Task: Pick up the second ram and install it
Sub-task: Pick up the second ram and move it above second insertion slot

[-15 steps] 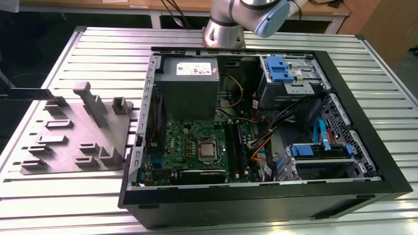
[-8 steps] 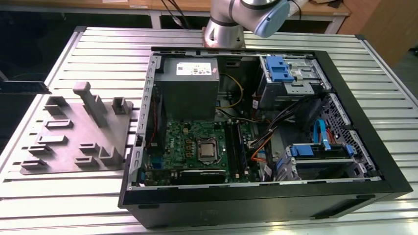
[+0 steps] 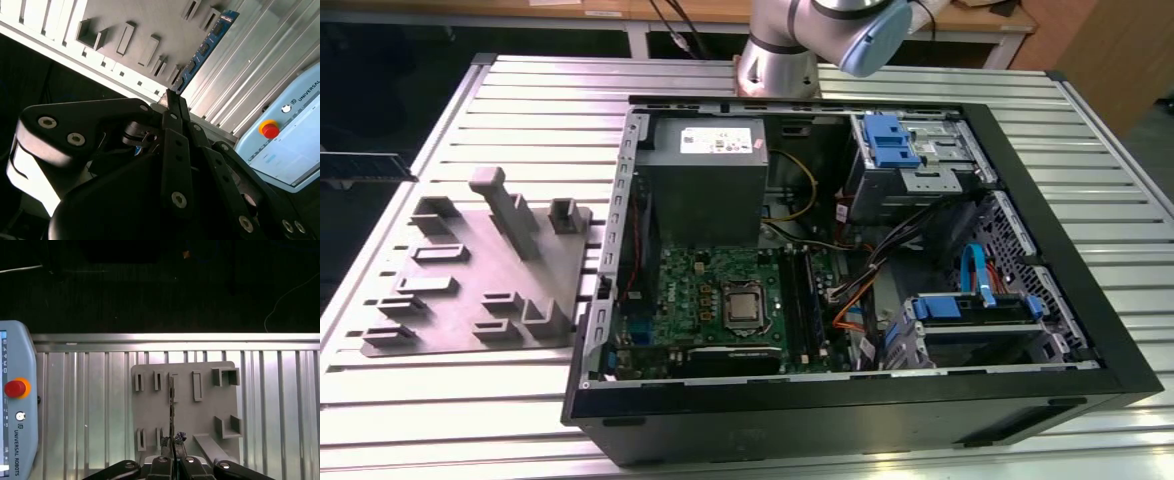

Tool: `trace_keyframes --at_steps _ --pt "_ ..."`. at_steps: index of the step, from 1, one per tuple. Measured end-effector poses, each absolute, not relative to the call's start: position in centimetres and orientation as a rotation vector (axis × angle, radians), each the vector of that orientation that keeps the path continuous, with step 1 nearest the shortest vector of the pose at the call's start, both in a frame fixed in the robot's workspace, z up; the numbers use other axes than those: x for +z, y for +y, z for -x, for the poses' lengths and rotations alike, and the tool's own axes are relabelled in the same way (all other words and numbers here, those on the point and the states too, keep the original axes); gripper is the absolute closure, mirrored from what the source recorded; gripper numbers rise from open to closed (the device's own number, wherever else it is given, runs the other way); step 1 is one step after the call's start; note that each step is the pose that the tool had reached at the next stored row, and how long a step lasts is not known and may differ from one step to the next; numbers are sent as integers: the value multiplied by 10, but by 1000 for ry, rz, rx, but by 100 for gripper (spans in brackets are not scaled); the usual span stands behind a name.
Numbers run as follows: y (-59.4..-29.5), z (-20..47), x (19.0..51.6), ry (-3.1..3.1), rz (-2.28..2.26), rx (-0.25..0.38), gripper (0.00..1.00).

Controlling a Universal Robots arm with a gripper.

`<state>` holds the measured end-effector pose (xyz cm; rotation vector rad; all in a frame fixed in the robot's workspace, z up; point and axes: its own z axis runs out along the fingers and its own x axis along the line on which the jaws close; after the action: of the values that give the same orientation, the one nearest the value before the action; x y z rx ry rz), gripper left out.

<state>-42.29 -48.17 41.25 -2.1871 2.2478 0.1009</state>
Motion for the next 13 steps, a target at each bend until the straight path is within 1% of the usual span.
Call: trace_keyframes --at_steps 13 --pt "-482 419 413 2248 2187 101 88"
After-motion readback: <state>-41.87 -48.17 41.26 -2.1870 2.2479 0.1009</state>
